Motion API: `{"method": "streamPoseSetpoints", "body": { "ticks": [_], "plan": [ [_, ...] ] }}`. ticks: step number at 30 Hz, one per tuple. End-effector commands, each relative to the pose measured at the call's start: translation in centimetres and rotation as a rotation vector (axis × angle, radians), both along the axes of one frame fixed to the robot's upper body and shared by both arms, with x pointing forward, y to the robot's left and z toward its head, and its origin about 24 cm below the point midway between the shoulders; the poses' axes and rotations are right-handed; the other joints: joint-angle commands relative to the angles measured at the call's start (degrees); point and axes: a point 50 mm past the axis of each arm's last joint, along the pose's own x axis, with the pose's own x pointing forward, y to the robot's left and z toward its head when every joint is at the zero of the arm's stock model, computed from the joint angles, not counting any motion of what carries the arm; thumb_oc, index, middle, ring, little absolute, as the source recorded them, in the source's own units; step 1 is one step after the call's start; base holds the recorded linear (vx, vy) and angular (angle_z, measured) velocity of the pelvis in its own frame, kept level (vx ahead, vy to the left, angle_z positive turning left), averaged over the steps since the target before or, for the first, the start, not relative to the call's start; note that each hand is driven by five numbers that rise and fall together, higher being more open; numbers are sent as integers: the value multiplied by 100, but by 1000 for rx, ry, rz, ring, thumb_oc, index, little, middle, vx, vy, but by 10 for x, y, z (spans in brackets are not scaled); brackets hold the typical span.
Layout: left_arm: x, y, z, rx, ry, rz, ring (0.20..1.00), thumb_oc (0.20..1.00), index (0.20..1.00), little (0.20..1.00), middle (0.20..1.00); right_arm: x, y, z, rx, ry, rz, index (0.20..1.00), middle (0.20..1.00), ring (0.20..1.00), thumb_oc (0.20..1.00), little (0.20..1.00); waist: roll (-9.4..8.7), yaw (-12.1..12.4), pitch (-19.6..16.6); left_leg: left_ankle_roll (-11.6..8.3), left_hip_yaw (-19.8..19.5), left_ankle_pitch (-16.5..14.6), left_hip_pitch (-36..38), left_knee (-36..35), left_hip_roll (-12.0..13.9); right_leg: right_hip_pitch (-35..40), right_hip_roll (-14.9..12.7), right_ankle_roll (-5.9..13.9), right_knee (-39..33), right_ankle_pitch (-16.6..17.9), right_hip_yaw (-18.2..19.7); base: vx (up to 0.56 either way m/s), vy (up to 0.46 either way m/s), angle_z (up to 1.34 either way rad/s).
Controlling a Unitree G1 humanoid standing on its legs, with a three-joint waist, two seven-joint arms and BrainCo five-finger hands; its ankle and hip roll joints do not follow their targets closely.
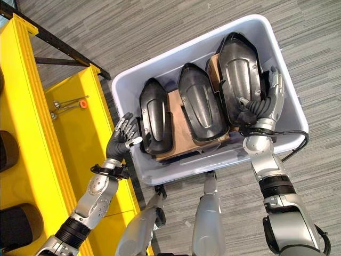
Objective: Move parts from the plastic box to the shelf.
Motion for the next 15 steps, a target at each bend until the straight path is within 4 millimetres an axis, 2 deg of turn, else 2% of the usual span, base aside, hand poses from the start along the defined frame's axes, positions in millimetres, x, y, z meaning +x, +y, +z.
{"method": "streamPoseSetpoints", "body": {
  "ticks": [1, 7, 15],
  "plan": [
    [3, -2, 25, 2, -145, 11, 1000, 1000, 1000, 1000, 1000, 0, 0, 15, -30, -89, -12, 1000, 1000, 1000, 1000, 1000, -78, 45, -154, -299, -402, -149, 659, 77, 225, -46, 24, 108, 710, -562, -79, 0, 0, 0],
    [2, -3, 24, -11, -139, 0, 1000, 1000, 1000, 1000, 1000, 9, -13, 1, 51, -14, -61, 1000, 1000, 1000, 1000, 1000, -46, 95, -166, -302, -423, -153, 639, 69, 204, -83, 30, 101, 725, -557, -78, 0, 0, 0],
    [1, -3, 24, -12, -138, -11, 1000, 1000, 1000, 1000, 1000, 13, -18, -7, 106, 35, -60, 1000, 1000, 1000, 1000, 1000, -43, 127, -145, -313, -421, -138, 626, 68, 213, -94, 41, 103, 726, -551, -81, 0, 0, 0]
  ]
}}
